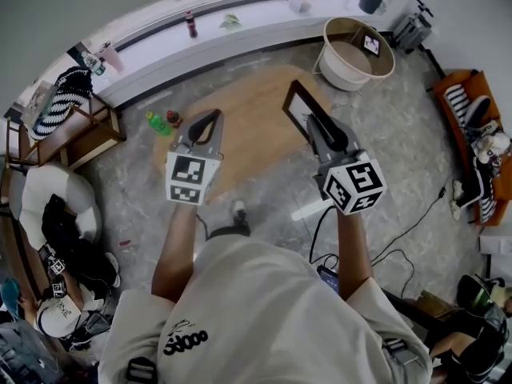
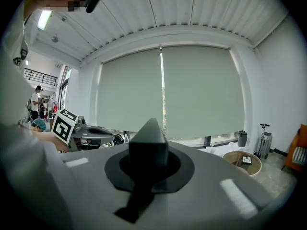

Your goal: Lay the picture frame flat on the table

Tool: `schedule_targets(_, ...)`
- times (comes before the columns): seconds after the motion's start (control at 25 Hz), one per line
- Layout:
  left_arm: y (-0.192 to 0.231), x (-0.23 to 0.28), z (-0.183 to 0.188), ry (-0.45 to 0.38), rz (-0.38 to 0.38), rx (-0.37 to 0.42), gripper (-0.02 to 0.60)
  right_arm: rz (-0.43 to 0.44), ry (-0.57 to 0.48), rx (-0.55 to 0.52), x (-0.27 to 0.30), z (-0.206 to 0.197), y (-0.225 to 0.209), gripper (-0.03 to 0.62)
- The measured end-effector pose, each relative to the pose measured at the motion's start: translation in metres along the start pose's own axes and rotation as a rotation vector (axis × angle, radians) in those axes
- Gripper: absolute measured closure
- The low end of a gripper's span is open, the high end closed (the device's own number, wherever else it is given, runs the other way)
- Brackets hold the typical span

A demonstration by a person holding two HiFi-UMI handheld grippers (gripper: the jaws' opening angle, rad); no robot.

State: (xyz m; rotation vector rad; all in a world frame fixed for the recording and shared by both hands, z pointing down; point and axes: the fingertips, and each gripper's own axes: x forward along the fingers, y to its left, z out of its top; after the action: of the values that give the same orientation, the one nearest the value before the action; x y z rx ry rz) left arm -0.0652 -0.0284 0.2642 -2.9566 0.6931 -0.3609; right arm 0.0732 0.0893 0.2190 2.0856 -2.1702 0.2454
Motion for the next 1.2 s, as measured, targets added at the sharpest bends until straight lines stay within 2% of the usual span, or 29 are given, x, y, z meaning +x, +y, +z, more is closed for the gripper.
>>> schedule_targets(0.72, 0.077, 0.092, -0.036, 0.074, 0.007, -0.067, 0.572, 0.042, 0.081, 0.028, 0.122, -0.012, -0.054, 0.580)
schedule_targets(0.92, 0.100, 0.110, -0.041, 0.087, 0.038, -0.080, 0.572, 0.063, 0.101, 0.018, 0.148, -0.011, -0.070, 0.580)
schedule_targets(1.2, 0.110, 0.143, -0.051, 0.123, 0.099, -0.103, 0.572, 0.126, 0.149, 0.007, 0.182, -0.025, -0.102, 0.580)
